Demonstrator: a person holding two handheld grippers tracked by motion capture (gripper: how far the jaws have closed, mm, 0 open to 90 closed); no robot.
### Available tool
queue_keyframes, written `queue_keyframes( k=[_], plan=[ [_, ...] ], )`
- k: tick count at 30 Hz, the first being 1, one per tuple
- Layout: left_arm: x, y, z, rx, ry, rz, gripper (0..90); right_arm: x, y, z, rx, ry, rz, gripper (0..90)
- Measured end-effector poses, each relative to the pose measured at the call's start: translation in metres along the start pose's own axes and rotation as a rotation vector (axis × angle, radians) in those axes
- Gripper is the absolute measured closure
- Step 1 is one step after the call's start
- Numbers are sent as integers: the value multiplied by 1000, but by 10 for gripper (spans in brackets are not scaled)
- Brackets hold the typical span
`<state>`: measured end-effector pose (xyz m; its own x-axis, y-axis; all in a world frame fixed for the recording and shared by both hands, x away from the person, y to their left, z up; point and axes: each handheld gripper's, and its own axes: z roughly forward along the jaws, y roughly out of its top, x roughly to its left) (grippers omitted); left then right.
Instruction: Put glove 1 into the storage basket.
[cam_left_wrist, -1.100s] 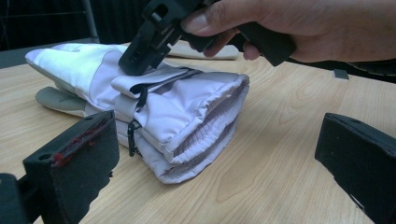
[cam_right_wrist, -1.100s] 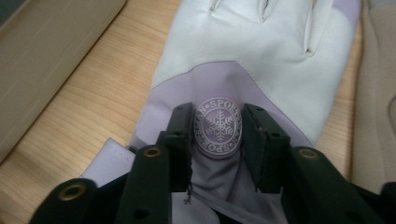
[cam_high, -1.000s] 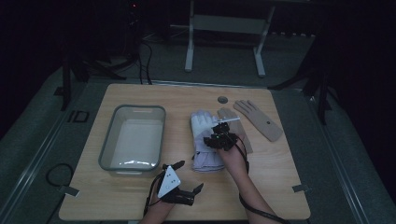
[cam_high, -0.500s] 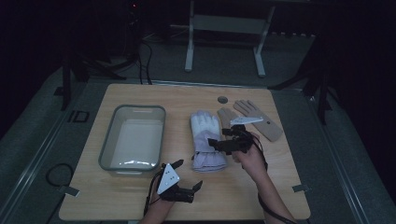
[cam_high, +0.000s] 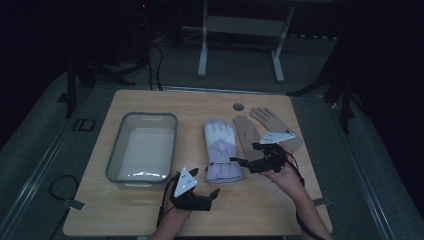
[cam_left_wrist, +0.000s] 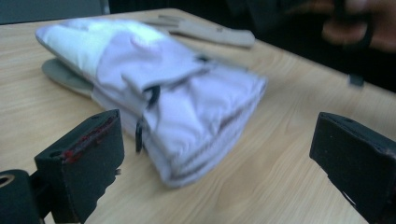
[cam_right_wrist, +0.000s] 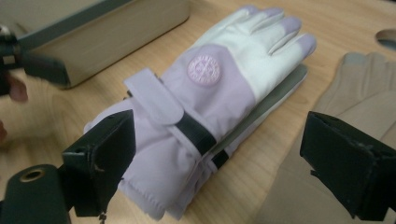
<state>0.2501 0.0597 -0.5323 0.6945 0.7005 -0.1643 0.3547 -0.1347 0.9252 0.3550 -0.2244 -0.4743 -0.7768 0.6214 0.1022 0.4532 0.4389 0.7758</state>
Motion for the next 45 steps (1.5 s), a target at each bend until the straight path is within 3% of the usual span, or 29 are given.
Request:
queue_keyframes(
  k=[2, 4, 6, 8, 11, 13, 15, 18, 22, 24, 25, 27, 28, 29, 33, 36, 42, 43, 45],
  plan=[
    [1, 10, 1, 3, -2, -20, 29, -2, -2, 2, 3, -9, 16, 128],
    [1, 20, 4, 30, 44, -2, 36, -6, -2, 3, -1, -28, 49, 182],
    [0, 29, 5, 34, 81, 20, 51, -10, 0, 4, -14, -58, 71, 271],
    [0, 38, 9, 72, 72, 37, 87, -11, 3, 5, -21, -93, 68, 381],
    [3, 50, 19, 132, 108, 25, 148, -11, 10, 8, -17, -118, 75, 533],
    [5, 55, 26, 182, 146, -7, 167, -9, 15, 14, -24, -125, 87, 553],
    [4, 57, 32, 206, 196, -7, 211, -7, 18, 21, -19, -130, 88, 555],
    [8, 56, 39, 246, 208, -26, 231, -4, 18, 34, 15, -126, 100, 544],
    [17, 45, 51, 293, 227, -99, 286, -7, 13, 47, 32, -94, 136, 538],
    [19, 41, 54, 305, 228, -112, 313, -8, 11, 49, 34, -87, 147, 534],
    [22, 35, 57, 329, 211, -135, 339, -12, 6, 53, 41, -83, 183, 522],
    [25, 26, 59, 348, 182, -163, 359, -15, 2, 55, 51, -68, 204, 498],
    [25, 26, 59, 348, 182, -163, 381, -15, 2, 55, 51, -68, 204, 498],
    [27, 24, 60, 357, 167, -172, 390, -18, -3, 60, 80, -55, 231, 492],
    [34, 18, 64, 380, 103, -205, 462, -23, -11, 69, 114, -21, 267, 493],
    [38, 15, 67, 394, 81, -222, 470, -26, -15, 75, 137, -2, 293, 489],
    [47, 9, 70, 395, 29, -266, 471, -35, -19, 81, 163, 79, 373, 491],
    [50, 8, 70, 394, 8, -281, 479, -39, -21, 85, 171, 116, 418, 492],
    [53, 7, 71, 401, -16, -292, 487, -41, -24, 86, 160, 148, 439, 502]
  ],
)
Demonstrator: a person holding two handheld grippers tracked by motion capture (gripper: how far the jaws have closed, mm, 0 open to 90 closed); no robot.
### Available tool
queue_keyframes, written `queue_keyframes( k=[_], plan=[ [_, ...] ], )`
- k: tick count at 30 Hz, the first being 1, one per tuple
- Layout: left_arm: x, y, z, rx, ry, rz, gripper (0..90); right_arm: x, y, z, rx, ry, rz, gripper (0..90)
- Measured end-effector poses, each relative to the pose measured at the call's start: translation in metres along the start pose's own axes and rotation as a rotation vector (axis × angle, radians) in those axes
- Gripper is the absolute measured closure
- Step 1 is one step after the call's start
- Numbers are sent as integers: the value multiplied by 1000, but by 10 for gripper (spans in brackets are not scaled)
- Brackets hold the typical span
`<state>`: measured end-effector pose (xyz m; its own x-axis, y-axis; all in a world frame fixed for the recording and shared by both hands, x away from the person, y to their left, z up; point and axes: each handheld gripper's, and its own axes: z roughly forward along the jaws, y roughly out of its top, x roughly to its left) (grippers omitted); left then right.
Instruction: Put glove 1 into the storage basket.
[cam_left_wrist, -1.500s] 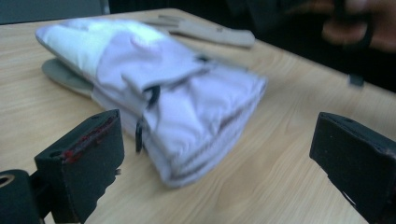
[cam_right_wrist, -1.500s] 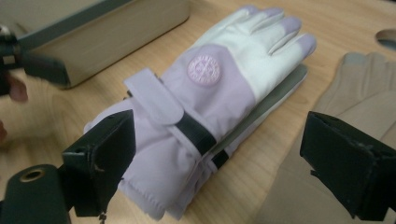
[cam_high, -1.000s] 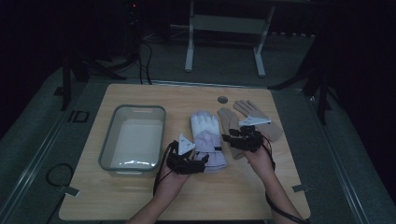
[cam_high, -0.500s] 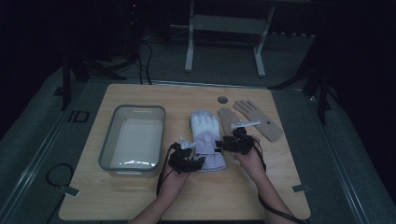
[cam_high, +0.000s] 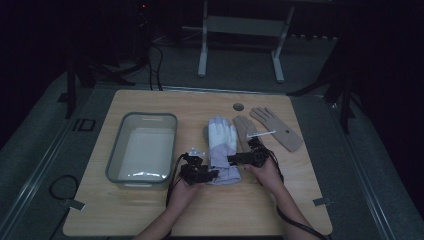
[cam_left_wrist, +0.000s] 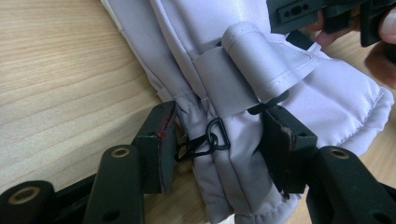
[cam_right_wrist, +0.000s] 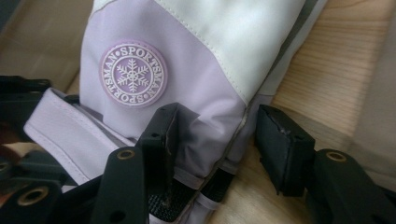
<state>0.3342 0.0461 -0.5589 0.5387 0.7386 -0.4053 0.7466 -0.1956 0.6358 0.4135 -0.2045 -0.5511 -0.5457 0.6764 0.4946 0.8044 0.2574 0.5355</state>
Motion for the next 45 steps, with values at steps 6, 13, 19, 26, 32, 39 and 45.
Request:
queue_keyframes(
  k=[6, 13, 19, 26, 32, 39, 45],
  plan=[
    [6, 2, 1, 16, -52, 5, 531, -5, -4, 3, -21, 73, 35, 616],
    [-1, 6, -1, 38, -28, 40, 685, 30, -3, 0, -11, -160, -161, 755],
    [-6, 12, -3, 75, -5, 71, 724, 54, -8, 2, -22, -319, -272, 773],
    [-6, 16, -6, 98, -23, 62, 741, 57, -6, 0, -31, -319, -252, 782],
    [-10, 24, -16, 92, -20, 84, 749, 67, -1, -10, -72, -329, -250, 785],
    [-12, 36, -35, 83, -32, 112, 748, 86, 10, -24, -106, -328, -261, 785],
    [-13, 60, -74, 94, -4, 167, 748, 115, 31, -35, -144, -328, -284, 785]
  ],
)
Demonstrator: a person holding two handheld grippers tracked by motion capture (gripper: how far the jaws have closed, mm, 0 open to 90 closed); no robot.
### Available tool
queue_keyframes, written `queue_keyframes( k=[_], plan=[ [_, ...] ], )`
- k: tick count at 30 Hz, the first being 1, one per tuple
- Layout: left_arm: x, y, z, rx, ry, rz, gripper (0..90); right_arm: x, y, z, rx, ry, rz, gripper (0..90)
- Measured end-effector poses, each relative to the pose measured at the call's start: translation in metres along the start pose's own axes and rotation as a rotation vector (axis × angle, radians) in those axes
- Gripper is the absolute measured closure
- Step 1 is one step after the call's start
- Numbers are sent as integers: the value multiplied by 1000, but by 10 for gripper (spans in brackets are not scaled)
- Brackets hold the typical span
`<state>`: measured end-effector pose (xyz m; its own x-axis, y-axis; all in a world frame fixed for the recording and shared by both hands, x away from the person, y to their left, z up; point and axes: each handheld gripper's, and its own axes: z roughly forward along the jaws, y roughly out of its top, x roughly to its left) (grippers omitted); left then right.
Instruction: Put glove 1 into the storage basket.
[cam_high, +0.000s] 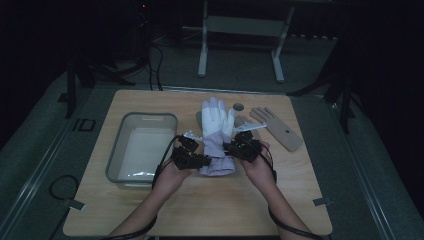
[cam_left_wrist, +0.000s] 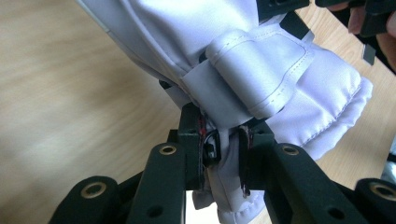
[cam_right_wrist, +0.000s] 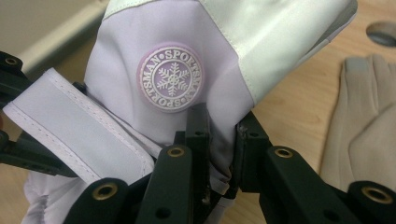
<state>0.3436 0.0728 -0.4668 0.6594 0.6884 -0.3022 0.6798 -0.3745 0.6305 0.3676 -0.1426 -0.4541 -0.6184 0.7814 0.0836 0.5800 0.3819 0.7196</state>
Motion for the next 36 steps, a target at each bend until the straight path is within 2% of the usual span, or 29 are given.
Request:
queue_keyframes(
  k=[4, 12, 13, 14, 15, 18, 19, 20, 21, 22, 23, 25, 28, 34, 36],
  plan=[
    [5, 7, -18, 11, 24, 22, 748, 10, 16, -2, -19, -3, -4, 785],
    [21, 11, -54, 33, 55, 23, 748, 34, 44, 2, -43, 23, -22, 786],
    [21, 11, -54, 33, 55, 23, 748, 34, 44, 2, -43, 23, -22, 786],
    [25, 10, -62, 39, 66, 23, 748, 41, 50, 6, -46, 31, -24, 786],
    [25, 10, -62, 39, 66, 23, 748, 41, 50, 6, -46, 31, -24, 786],
    [36, 6, -80, 42, 84, 17, 747, 55, 62, 14, -47, 57, -25, 786],
    [36, 6, -80, 42, 84, 17, 747, 55, 62, 14, -47, 57, -25, 786],
    [42, 3, -89, 46, 88, 11, 747, 63, 68, 18, -50, 67, -32, 786],
    [42, 3, -89, 46, 88, 11, 747, 63, 68, 18, -50, 67, -32, 786],
    [47, -1, -97, 51, 99, 10, 747, 71, 73, 22, -51, 77, -34, 786],
    [47, -1, -97, 51, 99, 10, 747, 71, 73, 22, -51, 77, -34, 786],
    [52, -5, -106, 60, 110, 2, 747, 81, 79, 29, -45, 93, -39, 786],
    [61, -12, -116, 63, 118, -21, 747, 91, 86, 37, -39, 111, -46, 786],
    [83, -25, -140, 114, 144, -27, 747, 118, 96, 59, -30, 153, -33, 785],
    [90, -29, -145, 131, 143, -29, 746, 132, 98, 71, -20, 163, -29, 785]
  ],
)
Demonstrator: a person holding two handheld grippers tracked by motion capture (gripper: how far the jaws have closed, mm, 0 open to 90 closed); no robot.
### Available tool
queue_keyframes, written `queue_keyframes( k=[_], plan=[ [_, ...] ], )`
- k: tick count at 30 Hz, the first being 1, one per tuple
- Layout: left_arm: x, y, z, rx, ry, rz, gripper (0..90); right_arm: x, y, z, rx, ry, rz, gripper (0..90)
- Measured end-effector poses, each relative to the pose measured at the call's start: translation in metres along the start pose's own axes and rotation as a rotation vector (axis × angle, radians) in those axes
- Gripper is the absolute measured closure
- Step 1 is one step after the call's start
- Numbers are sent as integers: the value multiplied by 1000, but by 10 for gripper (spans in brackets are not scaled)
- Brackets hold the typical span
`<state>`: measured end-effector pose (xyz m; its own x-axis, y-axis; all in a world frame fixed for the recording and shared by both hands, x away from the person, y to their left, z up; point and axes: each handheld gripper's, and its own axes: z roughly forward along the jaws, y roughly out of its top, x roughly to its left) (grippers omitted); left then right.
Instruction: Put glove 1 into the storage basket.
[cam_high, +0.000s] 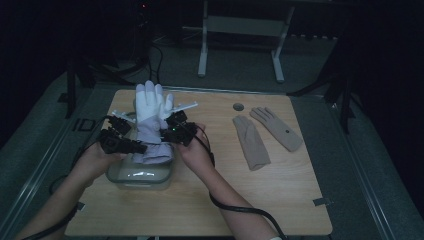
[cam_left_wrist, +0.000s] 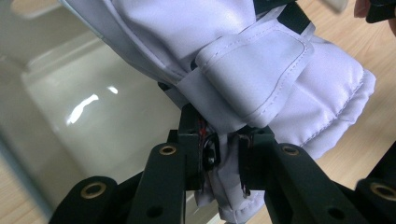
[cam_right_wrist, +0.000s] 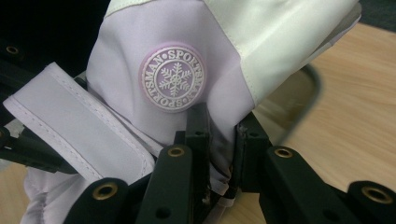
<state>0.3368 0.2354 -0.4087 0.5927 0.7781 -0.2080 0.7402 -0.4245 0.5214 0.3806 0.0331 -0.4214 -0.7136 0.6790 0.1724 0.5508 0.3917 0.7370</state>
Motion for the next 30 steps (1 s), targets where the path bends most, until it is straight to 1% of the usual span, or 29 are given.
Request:
queue_keyframes(
  k=[1, 3, 5, 7, 8, 10, 12, 15, 17, 20, 23, 26, 30],
  plan=[
    [4, -2, -2, 11, 0, 5, 746, 0, 0, 0, 0, 0, 0, 785],
    [12, -7, -2, 30, -7, 5, 745, 6, 0, 9, 3, 7, 6, 786],
    [18, -13, -1, 49, -18, 0, 745, 11, -3, 17, 18, 16, 20, 786],
    [21, -20, 4, 56, -27, -8, 745, 13, -7, 23, 29, 23, 30, 786],
    [22, -24, 8, 59, -34, -20, 745, 14, -14, 30, 47, 28, 38, 785],
    [24, -29, 15, 70, -47, -24, 744, 14, -17, 32, 54, 29, 41, 785],
    [25, -34, 24, 79, -56, -27, 743, 13, -24, 37, 72, 28, 45, 784],
    [22, -38, 37, 113, -44, -10, 739, 12, -34, 44, 105, 10, 55, 784],
    [22, -40, 43, 128, -47, -7, 738, 11, -39, 48, 127, 5, 57, 784],
    [21, -44, 48, 148, -44, -2, 737, 11, -44, 51, 154, 7, 61, 783],
    [22, -47, 51, 170, -49, -5, 734, 12, -48, 55, 184, 11, 70, 781],
    [24, -51, 54, 176, -62, -24, 731, 13, -51, 60, 211, 18, 67, 779],
    [27, -55, 58, 178, -58, -38, 709, 13, -49, 64, 245, 18, 62, 767]
  ],
)
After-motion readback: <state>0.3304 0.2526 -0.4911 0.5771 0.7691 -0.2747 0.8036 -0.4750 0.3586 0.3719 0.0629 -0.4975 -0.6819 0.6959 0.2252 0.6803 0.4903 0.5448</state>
